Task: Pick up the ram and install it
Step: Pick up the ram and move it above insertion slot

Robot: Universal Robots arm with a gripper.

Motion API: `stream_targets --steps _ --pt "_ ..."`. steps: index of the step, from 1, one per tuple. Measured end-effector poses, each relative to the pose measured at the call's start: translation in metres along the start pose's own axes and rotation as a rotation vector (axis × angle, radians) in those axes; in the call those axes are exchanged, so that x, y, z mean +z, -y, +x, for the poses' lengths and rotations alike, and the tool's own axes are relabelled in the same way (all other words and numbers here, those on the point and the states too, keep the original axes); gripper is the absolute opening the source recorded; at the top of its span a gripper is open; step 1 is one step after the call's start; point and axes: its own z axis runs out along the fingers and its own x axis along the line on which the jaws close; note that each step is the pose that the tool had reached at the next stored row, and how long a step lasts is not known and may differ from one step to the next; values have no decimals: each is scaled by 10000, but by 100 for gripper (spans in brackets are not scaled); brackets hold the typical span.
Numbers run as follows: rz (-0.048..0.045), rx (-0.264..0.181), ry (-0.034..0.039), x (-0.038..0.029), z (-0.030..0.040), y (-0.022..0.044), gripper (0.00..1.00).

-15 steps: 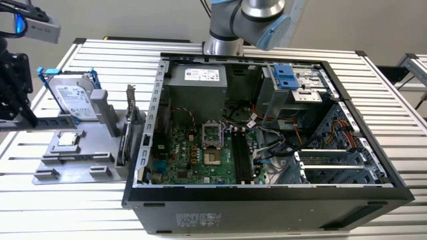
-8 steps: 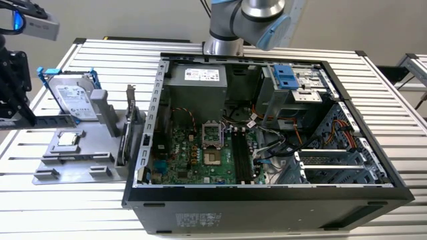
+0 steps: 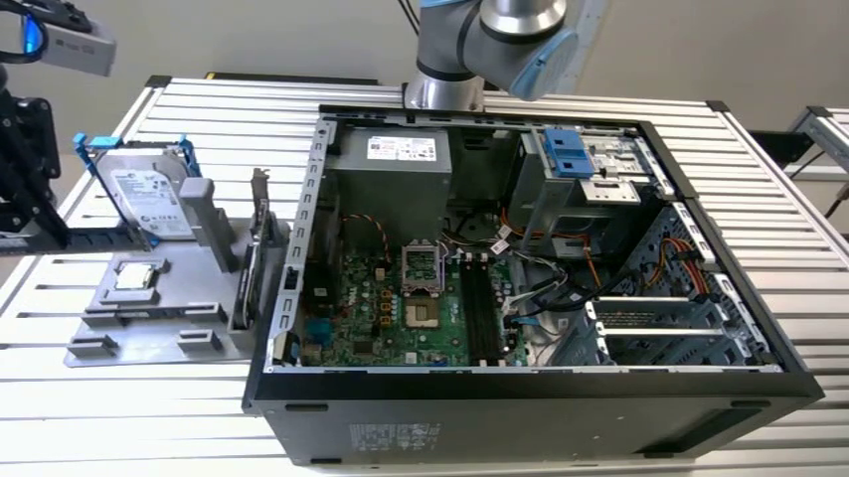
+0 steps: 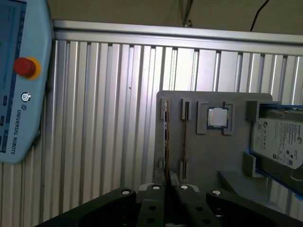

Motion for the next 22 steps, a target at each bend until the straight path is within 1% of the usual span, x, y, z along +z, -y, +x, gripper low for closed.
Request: stream_targets --steps 22 --pt "-1 -1 -1 -106 5 1 0"
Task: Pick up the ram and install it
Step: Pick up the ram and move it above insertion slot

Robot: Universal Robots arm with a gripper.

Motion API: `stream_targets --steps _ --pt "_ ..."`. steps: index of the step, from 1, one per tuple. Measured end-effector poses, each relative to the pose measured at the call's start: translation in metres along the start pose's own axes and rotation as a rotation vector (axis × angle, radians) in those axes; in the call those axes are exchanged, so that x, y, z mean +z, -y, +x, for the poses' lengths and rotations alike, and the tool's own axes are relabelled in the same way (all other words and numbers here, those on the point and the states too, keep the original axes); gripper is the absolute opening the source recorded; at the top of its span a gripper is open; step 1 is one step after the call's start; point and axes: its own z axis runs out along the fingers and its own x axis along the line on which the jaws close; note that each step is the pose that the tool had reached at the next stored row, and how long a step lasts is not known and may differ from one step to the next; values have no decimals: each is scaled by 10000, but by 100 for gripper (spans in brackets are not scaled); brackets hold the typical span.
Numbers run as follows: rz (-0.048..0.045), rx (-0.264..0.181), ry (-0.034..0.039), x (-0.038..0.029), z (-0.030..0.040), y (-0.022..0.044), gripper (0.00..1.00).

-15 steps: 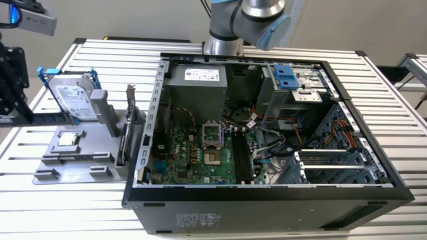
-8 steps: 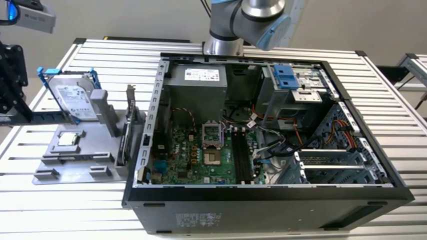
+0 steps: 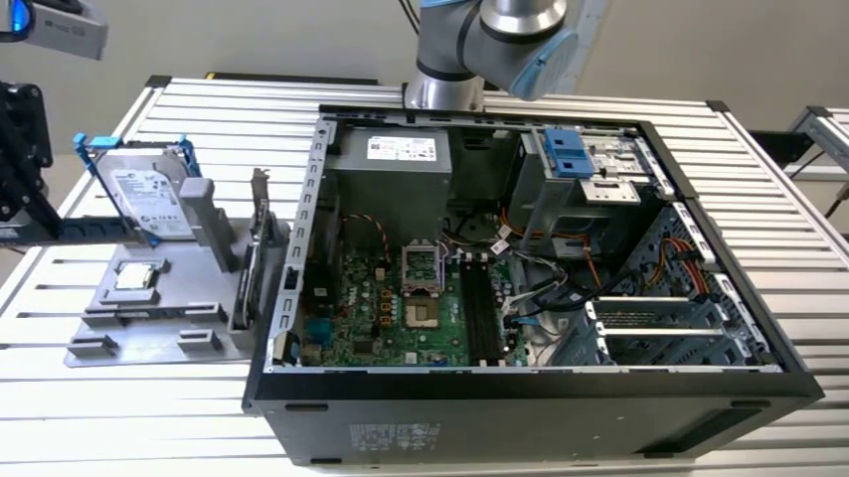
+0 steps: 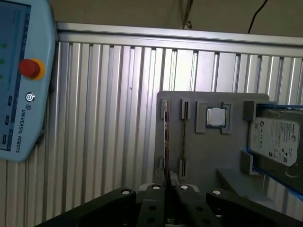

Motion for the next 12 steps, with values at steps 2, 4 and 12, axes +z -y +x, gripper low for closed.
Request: stream_targets --steps 2,4,12 --pt "1 0 1 -11 1 0 0" --pt "1 3 1 -24 0 -1 0" --pt "0 18 0 -77 3 0 0"
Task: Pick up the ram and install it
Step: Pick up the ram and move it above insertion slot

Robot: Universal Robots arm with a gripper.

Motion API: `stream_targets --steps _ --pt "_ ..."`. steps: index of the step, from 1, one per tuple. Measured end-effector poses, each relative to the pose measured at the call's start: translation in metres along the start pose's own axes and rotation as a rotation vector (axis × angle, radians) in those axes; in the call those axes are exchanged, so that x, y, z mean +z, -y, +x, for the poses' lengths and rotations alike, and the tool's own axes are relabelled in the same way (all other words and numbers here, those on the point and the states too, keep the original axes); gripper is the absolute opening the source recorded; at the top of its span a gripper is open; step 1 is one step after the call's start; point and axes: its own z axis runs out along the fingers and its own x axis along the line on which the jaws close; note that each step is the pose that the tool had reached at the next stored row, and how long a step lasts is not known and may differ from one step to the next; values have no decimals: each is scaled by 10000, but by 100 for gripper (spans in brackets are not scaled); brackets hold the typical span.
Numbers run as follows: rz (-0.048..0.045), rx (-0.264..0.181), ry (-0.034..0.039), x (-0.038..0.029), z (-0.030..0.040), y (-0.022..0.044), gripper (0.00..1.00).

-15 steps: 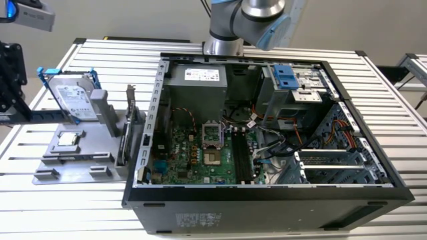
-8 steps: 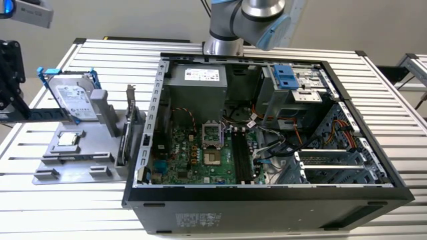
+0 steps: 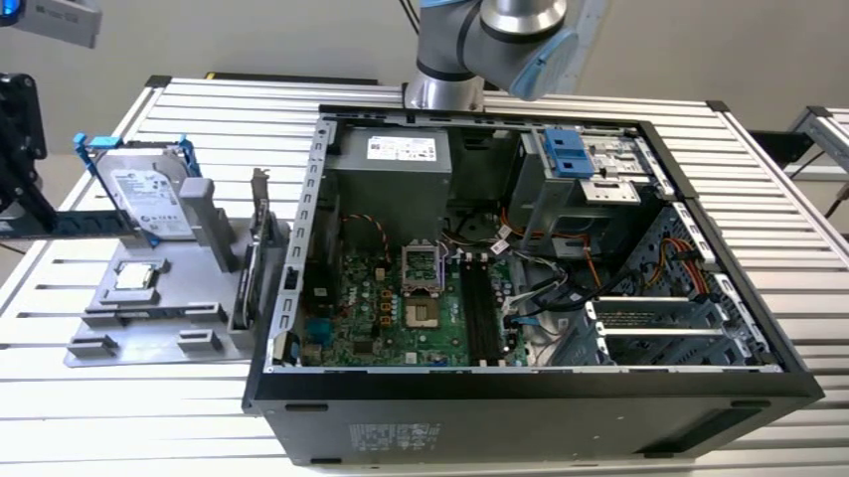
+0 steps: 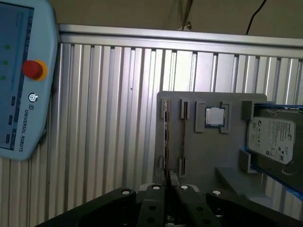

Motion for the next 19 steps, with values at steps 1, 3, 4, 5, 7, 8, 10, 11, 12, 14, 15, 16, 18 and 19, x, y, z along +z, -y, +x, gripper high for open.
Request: stream_targets --steps 1,3,4,5,7,8,10,11,12,14,15,16,18,19 --pt "0 1 0 -8 0 0 0" --pt "0 5 0 -24 1 0 0" --pt "-1 6 -1 -33 1 0 0" --pt "-1 8 0 -42 2 0 0" --pt "0 11 0 -59 2 0 0" --pt "-1 12 0 -67 3 0 0" --pt "-1 15 0 -85 3 0 0" --pt "0 16 1 -93 4 0 0" --pt "-1 17 0 -101 4 0 0" --pt "0 18 0 -116 5 0 0" --pt "-1 19 0 -124 5 0 0" --pt "-1 20 1 -130 5 0 0" --pt "0 20 1 -141 6 0 0" --pt "0 21 1 -145 6 0 0"
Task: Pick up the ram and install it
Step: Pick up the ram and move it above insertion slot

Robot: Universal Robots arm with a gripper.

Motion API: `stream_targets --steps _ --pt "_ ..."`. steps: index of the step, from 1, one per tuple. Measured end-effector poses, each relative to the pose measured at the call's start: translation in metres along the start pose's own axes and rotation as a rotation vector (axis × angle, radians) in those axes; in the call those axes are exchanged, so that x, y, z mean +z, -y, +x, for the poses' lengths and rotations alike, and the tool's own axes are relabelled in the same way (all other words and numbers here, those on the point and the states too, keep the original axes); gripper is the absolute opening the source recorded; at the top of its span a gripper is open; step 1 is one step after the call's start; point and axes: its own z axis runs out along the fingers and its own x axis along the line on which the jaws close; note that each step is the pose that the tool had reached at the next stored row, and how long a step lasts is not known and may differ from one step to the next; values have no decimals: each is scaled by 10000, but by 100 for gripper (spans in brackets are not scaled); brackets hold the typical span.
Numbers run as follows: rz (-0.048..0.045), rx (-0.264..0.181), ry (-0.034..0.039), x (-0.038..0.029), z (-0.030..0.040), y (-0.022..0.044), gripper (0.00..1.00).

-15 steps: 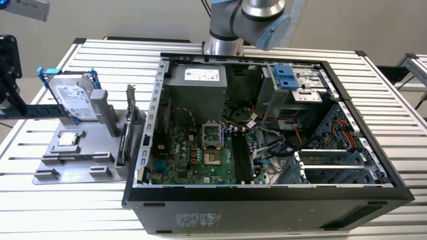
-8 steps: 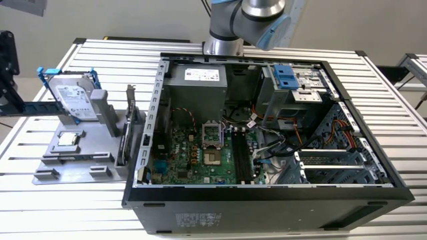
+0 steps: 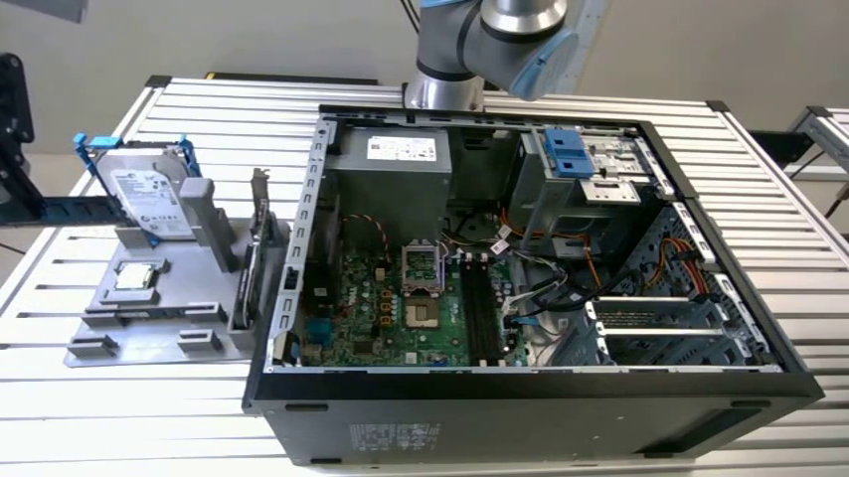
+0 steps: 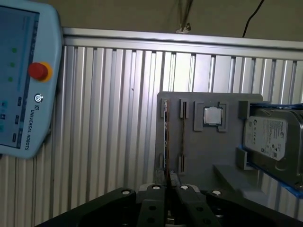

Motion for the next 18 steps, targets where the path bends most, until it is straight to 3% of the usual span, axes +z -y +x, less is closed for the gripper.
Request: stream_targets --steps 11,18 --pt "1 1 21 -19 1 4 0" --pt "1 1 23 -19 6 81 0"
